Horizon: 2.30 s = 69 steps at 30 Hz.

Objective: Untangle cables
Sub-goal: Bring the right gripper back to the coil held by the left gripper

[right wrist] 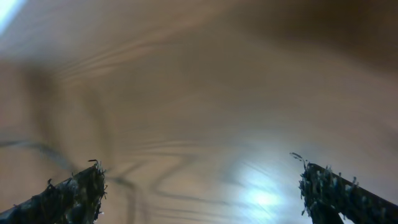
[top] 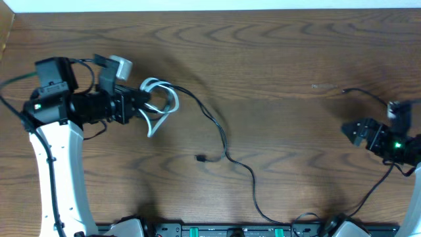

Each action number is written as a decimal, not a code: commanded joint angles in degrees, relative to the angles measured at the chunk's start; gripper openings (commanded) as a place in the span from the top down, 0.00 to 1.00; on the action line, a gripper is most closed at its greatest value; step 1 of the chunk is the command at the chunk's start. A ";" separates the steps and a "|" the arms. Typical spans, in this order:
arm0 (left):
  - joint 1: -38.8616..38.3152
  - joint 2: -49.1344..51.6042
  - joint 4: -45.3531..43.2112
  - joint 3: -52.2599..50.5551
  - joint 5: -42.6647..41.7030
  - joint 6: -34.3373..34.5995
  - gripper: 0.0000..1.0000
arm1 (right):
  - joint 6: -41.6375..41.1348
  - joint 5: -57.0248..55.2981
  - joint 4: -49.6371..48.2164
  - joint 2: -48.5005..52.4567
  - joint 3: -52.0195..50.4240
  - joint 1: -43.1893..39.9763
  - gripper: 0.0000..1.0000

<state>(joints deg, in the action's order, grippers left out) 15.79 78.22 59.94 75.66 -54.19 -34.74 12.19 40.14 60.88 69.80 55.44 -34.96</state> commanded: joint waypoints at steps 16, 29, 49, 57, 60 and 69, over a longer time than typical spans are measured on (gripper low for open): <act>-22.67 -0.85 2.75 0.44 -8.74 -22.29 0.93 | 20.90 20.24 -7.54 -0.04 0.48 32.24 0.01; -34.49 -0.85 2.58 0.44 -5.11 -24.81 0.92 | 13.11 20.24 -24.55 -0.04 0.48 46.95 0.05; -37.09 -0.74 3.23 0.44 2.12 -24.55 0.92 | 12.55 18.64 -26.84 -0.04 0.48 54.14 0.13; -37.09 -0.74 3.21 0.44 19.39 -20.44 0.92 | 1.73 7.91 -30.67 -0.04 0.48 54.01 0.01; -37.09 -0.74 3.04 0.44 19.74 -20.09 0.92 | 0.04 8.39 -33.35 -0.04 0.48 54.14 0.01; -37.09 -0.74 -4.00 0.44 5.01 -17.70 0.92 | 5.73 14.16 -34.91 -0.02 0.46 55.32 0.01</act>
<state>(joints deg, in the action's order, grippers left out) -21.23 78.00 57.36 75.66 -39.99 -53.34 14.79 52.34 25.87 69.84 55.44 18.85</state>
